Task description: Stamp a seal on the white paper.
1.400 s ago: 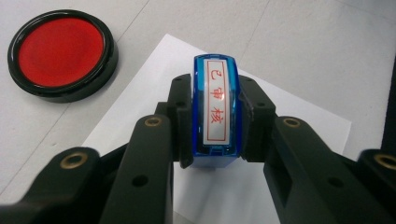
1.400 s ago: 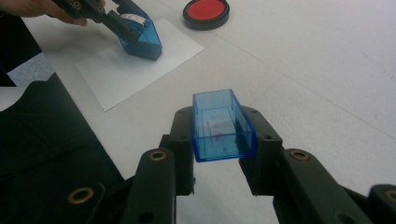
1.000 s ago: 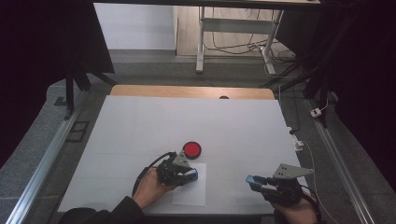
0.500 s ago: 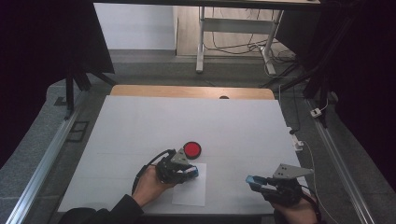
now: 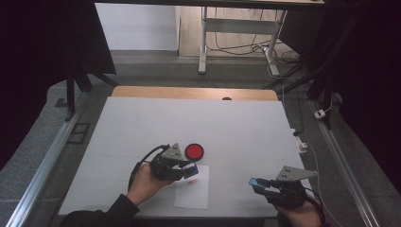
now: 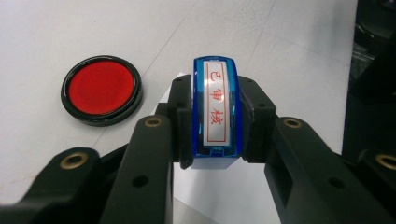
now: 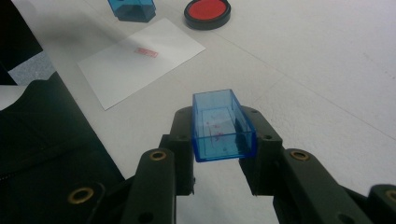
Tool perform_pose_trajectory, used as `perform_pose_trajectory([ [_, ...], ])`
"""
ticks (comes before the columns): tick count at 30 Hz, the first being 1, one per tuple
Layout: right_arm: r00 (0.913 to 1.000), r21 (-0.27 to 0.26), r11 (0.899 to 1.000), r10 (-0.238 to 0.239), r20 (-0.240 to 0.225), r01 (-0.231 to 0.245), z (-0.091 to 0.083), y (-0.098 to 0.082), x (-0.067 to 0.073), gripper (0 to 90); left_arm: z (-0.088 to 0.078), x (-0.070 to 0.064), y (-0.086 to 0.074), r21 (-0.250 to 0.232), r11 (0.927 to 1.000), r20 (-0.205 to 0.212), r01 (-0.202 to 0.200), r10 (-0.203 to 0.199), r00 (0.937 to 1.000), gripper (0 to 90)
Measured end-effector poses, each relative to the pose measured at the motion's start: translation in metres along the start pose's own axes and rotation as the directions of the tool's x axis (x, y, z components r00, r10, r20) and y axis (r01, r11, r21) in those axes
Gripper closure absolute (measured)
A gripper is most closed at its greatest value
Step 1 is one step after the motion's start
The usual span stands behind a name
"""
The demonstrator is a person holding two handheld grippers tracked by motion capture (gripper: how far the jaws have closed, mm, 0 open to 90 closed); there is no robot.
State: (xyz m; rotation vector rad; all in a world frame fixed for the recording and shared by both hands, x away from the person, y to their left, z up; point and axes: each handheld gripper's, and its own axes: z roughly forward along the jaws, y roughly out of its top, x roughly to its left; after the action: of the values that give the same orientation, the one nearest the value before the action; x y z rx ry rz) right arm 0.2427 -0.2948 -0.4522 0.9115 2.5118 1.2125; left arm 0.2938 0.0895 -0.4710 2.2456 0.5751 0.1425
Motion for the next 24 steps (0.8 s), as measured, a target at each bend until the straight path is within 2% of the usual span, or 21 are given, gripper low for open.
perform_pose_trajectory([
  [12,1.0000,-0.001,1.000,0.000,0.000,0.000,0.000,0.000,0.000,68.3,-0.013,0.003,0.002,-0.015,0.9994,0.018,-0.032,0.032,0.9993,70.1],
  [20,1.0000,-0.001,1.000,0.000,-0.001,0.000,0.000,0.000,0.000,68.3,-0.024,0.005,0.003,-0.039,0.9985,0.023,-0.040,0.041,0.9989,70.1],
  [24,1.0000,-0.001,1.000,0.001,-0.001,-0.001,0.000,0.000,0.000,68.3,-0.030,0.007,0.003,-0.061,0.9977,0.032,-0.031,0.033,0.9989,70.0],
])
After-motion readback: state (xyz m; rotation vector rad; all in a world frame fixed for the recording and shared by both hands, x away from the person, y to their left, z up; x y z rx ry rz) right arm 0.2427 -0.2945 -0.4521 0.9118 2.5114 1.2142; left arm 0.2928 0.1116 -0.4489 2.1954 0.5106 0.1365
